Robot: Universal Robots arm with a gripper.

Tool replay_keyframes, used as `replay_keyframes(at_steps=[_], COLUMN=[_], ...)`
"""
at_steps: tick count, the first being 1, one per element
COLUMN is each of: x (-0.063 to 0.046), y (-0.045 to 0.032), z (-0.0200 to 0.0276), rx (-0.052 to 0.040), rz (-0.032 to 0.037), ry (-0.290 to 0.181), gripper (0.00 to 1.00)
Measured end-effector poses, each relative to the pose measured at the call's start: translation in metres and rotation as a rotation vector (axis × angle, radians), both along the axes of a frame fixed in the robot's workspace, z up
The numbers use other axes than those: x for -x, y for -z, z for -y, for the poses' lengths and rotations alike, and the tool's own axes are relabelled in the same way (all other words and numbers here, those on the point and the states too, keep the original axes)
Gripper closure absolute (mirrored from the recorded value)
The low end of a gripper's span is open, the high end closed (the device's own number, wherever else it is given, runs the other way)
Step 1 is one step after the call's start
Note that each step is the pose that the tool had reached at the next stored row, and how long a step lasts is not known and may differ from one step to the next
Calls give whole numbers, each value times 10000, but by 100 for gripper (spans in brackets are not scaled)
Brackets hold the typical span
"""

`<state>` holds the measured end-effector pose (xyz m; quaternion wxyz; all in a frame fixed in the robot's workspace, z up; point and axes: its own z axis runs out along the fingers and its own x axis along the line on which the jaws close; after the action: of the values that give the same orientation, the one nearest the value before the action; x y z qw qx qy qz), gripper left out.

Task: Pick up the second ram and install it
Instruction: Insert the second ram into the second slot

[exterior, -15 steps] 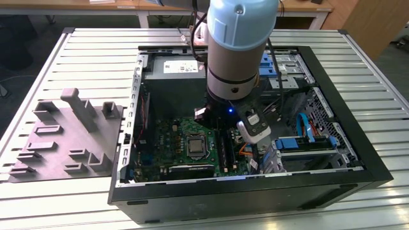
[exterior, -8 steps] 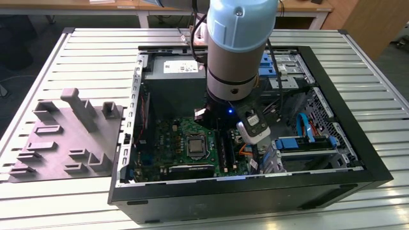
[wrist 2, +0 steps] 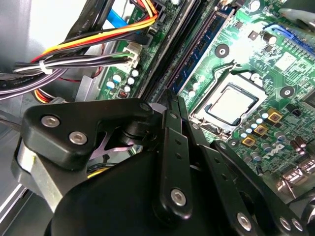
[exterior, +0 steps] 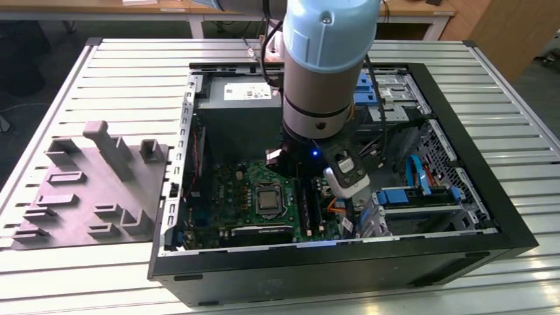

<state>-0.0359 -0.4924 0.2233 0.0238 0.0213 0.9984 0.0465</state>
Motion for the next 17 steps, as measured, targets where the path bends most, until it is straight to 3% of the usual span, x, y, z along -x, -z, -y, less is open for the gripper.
replay_keyframes(at_steps=[17], x=[9], y=[35], z=[0], rx=[-17], rz=[0], ry=[1], gripper=[89])
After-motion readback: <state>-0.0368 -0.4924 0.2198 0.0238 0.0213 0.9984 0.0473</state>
